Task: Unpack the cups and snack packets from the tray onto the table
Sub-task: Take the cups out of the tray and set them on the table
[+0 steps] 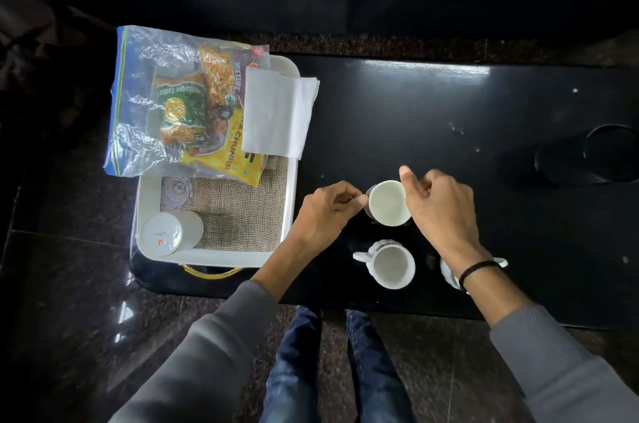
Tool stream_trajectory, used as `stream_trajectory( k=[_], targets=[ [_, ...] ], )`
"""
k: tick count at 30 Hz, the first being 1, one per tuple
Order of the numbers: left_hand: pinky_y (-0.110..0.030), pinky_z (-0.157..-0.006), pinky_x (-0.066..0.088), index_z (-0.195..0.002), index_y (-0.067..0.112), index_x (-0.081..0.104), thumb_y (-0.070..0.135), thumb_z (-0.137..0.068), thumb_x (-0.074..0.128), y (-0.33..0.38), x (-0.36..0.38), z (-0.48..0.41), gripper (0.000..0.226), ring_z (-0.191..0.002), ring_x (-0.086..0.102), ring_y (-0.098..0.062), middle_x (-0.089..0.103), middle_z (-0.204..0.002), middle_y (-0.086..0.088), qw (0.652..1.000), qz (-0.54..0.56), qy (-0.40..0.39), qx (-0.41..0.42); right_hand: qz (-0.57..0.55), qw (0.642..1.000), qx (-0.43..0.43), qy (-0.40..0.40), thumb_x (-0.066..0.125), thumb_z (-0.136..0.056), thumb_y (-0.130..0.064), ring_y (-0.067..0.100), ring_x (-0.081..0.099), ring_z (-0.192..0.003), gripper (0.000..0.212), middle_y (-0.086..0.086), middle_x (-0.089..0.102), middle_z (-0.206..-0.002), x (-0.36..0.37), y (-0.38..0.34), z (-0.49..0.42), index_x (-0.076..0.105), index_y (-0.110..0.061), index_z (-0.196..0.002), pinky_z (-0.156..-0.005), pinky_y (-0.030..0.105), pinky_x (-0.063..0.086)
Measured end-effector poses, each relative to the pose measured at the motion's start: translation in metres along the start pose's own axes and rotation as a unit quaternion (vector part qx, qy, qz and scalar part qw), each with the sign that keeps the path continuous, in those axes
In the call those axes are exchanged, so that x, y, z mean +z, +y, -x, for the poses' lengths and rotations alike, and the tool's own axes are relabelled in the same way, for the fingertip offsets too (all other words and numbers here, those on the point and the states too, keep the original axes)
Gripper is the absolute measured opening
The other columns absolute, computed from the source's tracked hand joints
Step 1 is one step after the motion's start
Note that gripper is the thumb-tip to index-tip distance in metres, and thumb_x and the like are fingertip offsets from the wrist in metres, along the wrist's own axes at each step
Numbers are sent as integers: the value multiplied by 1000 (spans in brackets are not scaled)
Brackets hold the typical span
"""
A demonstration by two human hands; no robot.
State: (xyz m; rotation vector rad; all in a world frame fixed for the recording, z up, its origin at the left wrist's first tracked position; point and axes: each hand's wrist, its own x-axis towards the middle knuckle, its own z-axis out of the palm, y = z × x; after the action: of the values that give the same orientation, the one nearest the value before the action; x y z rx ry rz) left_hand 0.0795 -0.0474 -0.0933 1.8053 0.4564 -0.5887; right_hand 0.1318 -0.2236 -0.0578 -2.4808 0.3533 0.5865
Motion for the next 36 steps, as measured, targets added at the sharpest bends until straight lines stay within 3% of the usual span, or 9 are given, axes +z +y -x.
stream_trajectory(
  k=[4,9,12,15,18,23,28,32,36],
  targets=[
    [-3,-81,50,-118,16,70,30,-100,62,4,-8,7,24,-93,65,5,74,-113,6,999,-19,15,21,1,998,-52,42,53,-103,-47,33,66,-85,46,8,66,-78,1,-15,4,61,-6,-81,-80,50,54],
    [7,-79,38,-119,17,71,31,-100,62,12,-37,24,25,-102,63,7,75,-113,8,996,-53,61,47,4,992,-115,43,58,-102,-39,28,64,-73,40,-1,59,-64,17,-47,12,59,-10,-73,-66,37,50],
    [2,-78,43,-117,19,72,28,-100,61,9,-65,38,23,-98,63,7,76,-112,9,991,-73,98,62,8,988,-151,20,59,-101,-38,24,61,-69,37,-3,61,-63,36,-72,20,62,-13,-74,-63,31,44],
    [-23,-92,53,-119,19,72,24,-99,62,0,-93,54,23,-106,68,-8,76,-115,7,981,-122,137,66,4,980,-195,-33,60,-100,-37,26,63,-75,32,-1,69,-72,57,-97,31,66,-13,-79,-69,34,49],
    [-38,-89,55,-120,23,71,24,-96,64,-17,-121,70,25,-109,68,-16,74,-120,6,962,-194,185,45,8,969,-226,-98,61,-100,-39,19,64,-72,32,-3,71,-74,82,-122,46,68,-14,-81,-65,31,47],
    [-39,-105,38,-122,24,69,26,-93,65,-53,-155,94,29,-126,56,-22,69,-127,2,913,-344,217,23,16,951,-257,-172,60,-101,-42,11,65,-68,35,-6,69,-71,125,-150,67,68,-15,-81,-58,27,48],
    [-37,-105,35,-125,22,66,20,-91,65,-83,-170,104,34,-126,54,-20,65,-130,4,900,-368,234,29,9,949,-248,-197,61,-100,-41,11,60,-62,39,-3,66,-63,147,-159,78,66,-11,-77,-52,18,39],
    [-38,-106,39,-137,24,56,21,-87,70,-96,-175,101,52,-132,48,-20,53,-144,2,893,-398,209,25,-6,949,-234,-212,62,-100,-41,19,72,-74,36,0,72,-71,149,-159,79,70,-12,-80,-68,34,56],
    [-36,-97,47,-135,21,56,15,-85,73,-102,-181,95,53,-126,49,-24,52,-141,-3,894,-407,183,32,-5,952,-226,-208,62,-100,-42,19,74,-75,37,1,74,-75,145,-154,76,69,-13,-79,-73,38,59]
  ],
)
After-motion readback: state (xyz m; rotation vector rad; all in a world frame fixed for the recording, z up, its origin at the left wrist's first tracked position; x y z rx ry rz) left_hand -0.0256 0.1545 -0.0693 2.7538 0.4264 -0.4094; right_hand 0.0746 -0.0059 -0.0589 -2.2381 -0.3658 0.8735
